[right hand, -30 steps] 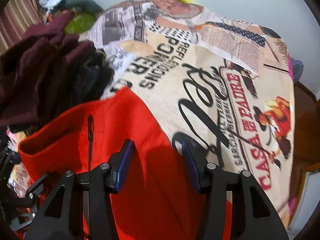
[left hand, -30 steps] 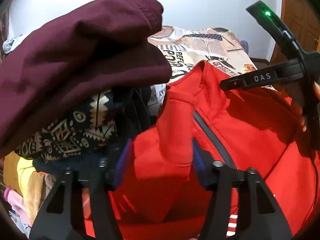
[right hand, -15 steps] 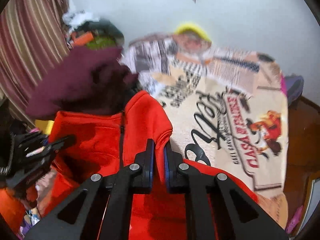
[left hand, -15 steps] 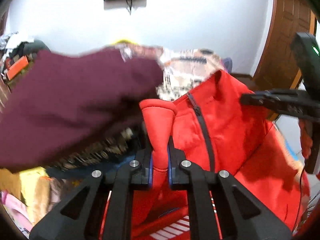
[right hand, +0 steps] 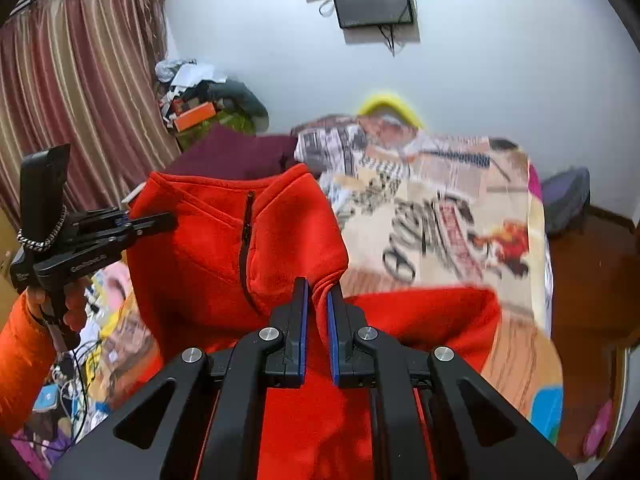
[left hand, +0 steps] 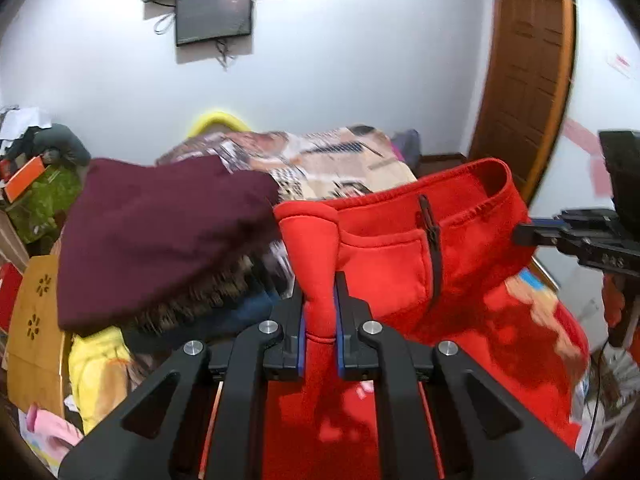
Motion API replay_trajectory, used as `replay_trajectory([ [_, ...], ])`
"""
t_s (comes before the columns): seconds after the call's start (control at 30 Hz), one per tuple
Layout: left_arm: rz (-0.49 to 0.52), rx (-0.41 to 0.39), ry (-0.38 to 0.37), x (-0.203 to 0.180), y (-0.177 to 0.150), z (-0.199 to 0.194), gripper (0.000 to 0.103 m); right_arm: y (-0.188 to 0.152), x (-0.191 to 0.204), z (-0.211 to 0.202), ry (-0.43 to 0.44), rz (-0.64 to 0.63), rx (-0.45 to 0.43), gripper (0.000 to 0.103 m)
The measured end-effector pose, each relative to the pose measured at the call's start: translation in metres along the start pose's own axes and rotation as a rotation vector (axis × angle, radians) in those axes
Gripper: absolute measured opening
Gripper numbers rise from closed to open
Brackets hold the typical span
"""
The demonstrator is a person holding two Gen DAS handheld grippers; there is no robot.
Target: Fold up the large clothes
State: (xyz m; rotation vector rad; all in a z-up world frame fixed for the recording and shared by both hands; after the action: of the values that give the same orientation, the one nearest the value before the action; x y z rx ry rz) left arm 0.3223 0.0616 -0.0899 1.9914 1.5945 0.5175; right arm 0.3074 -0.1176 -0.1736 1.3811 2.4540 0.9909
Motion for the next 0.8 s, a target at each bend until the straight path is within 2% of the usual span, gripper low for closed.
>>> replay_trajectory([
  [0.13,0.047,0.023,0.003,-0.028,-0.040,-0.002,0.010,-0.038,-0.002,0.002,0.006,0.030,0.044,0.008],
  [0.3,0.054,0.095,-0.026,-0.048,-0.092,0.008,0.010,-0.078,-0.001,0.003,-0.025,0.045,0.090,0.007],
  [0.4,0.049,0.154,-0.013,-0.052,-0.113,0.023,0.010,-0.095,-0.004,0.001,-0.028,0.078,0.095,0.007],
  [0.5,0.022,0.217,-0.031,-0.055,-0.138,0.036,0.010,-0.110,-0.004,-0.001,-0.042,0.086,0.105,0.007],
  [0.63,0.012,0.270,-0.035,-0.061,-0.162,0.043,0.012,-0.123,0.000,-0.003,-0.057,0.081,0.133,0.007],
  [0.73,0.016,0.263,-0.027,-0.060,-0.169,0.035,0.022,-0.121,0.003,-0.005,-0.073,0.063,0.133,0.008],
  [0.8,0.000,0.237,-0.004,-0.054,-0.168,0.023,0.045,-0.117,0.003,-0.003,-0.062,0.076,0.142,0.010],
])
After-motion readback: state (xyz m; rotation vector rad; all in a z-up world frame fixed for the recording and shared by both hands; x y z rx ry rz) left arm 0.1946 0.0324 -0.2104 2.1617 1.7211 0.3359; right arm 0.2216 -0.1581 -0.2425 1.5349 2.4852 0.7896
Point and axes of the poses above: each gripper's, at about its wrist camera, not at the fingertips, and z roughly the way its jaws point, x to its left, y to its top, the point moved 5 cm from there along z, roughly the way its jaws point, and after that the axes turned 12 degrees about x, right-handed, at the moved point
